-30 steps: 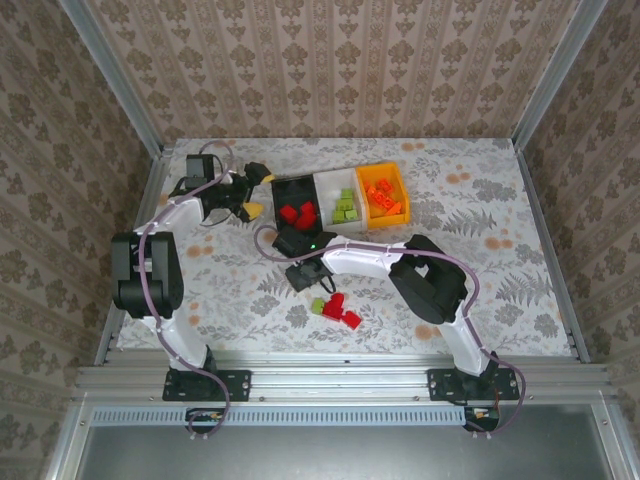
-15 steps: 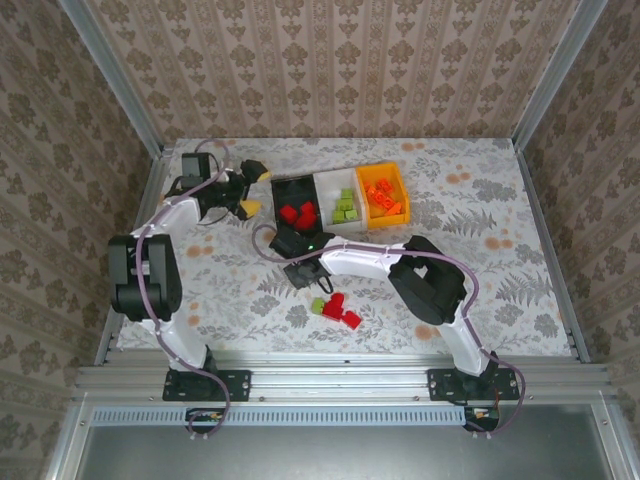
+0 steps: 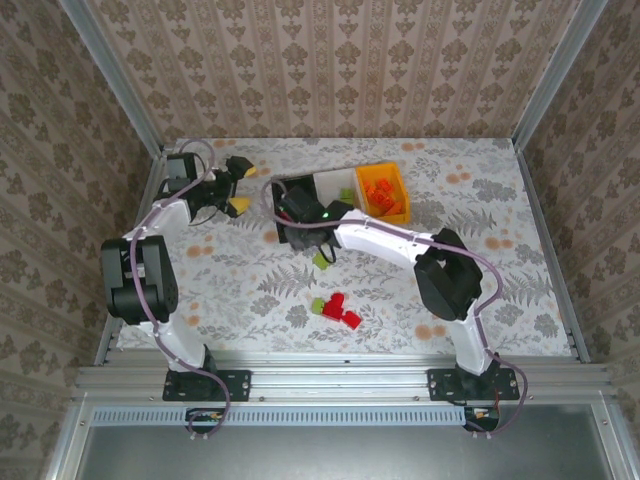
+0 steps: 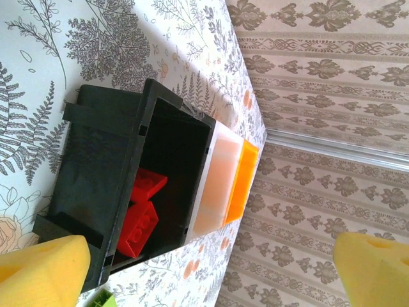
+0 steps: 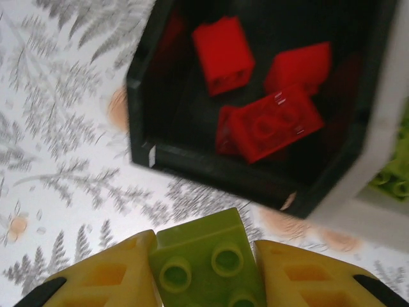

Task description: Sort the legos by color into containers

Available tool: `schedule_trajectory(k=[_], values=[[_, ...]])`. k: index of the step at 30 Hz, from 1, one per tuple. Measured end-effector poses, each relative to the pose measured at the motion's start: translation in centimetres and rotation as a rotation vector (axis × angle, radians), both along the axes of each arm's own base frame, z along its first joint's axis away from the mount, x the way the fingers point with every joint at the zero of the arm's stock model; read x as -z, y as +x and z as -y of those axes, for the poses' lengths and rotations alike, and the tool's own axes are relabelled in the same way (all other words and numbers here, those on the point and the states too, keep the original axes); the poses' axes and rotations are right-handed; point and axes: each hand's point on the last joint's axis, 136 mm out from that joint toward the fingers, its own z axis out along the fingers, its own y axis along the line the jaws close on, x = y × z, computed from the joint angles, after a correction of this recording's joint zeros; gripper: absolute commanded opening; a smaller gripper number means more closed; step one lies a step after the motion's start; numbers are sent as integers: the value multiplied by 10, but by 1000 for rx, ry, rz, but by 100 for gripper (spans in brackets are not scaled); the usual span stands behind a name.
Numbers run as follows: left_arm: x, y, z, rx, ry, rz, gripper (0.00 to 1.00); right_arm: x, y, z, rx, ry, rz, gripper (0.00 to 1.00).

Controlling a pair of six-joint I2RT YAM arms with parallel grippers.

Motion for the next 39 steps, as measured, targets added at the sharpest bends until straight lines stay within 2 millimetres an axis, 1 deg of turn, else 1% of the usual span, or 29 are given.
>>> schedule_trajectory(k=[2, 5, 7, 8, 10, 12, 13, 15, 16, 18, 20, 24, 26, 27, 29, 31, 32, 34, 36, 37, 39], values=[[0, 0, 1, 2, 0, 0, 100, -5, 13, 12, 31, 7, 9, 36], [0, -3, 9, 20, 0, 1, 100, -9, 38, 40, 100, 11, 14, 37], [0, -7, 25, 55, 0, 2, 100, -16, 58, 63, 156, 9, 20, 37], [0, -10, 33, 74, 1, 2, 100, -20, 67, 71, 176, 5, 27, 37], [2, -20, 55, 129, 8, 1, 100, -27, 90, 90, 224, -8, 56, 38], [4, -30, 74, 179, 16, -4, 100, -27, 102, 103, 255, -27, 67, 42], [4, -35, 82, 202, 20, -4, 100, -23, 105, 108, 261, -42, 62, 45], [5, -41, 92, 232, 25, -5, 100, -15, 105, 114, 260, -77, 49, 52], [6, -42, 93, 237, 28, -6, 100, -10, 104, 114, 256, -93, 39, 57], [6, -41, 91, 232, 31, -7, 100, -4, 103, 115, 244, -117, 24, 61], [6, -40, 88, 226, 33, -9, 100, -2, 100, 115, 235, -129, 15, 61], [7, -39, 85, 220, 34, -11, 100, -9, 98, 112, 219, -129, 24, 60], [7, -40, 85, 220, 34, -14, 100, -15, 92, 110, 212, -122, 33, 60], [7, -40, 85, 221, 34, -15, 100, -18, 83, 109, 205, -116, 36, 60], [7, -40, 85, 221, 35, -14, 100, -20, 57, 103, 179, -113, 30, 61], [7, -39, 84, 219, 35, -14, 100, -16, 17, 87, 119, -121, 9, 63], [7, -39, 83, 218, 35, -14, 100, -12, 2, 77, 92, -121, -1, 65], [7, -37, 80, 210, 35, -14, 100, 4, -31, 52, 25, -117, -36, 70], [7, -35, 76, 201, 35, -13, 100, 24, -54, 37, -25, -122, -78, 73], [7, -35, 75, 197, 36, -13, 100, 32, -60, 33, -39, -130, -98, 74], [8, -34, 73, 191, 37, -13, 100, 48, -59, 31, -49, -143, -125, 74]])
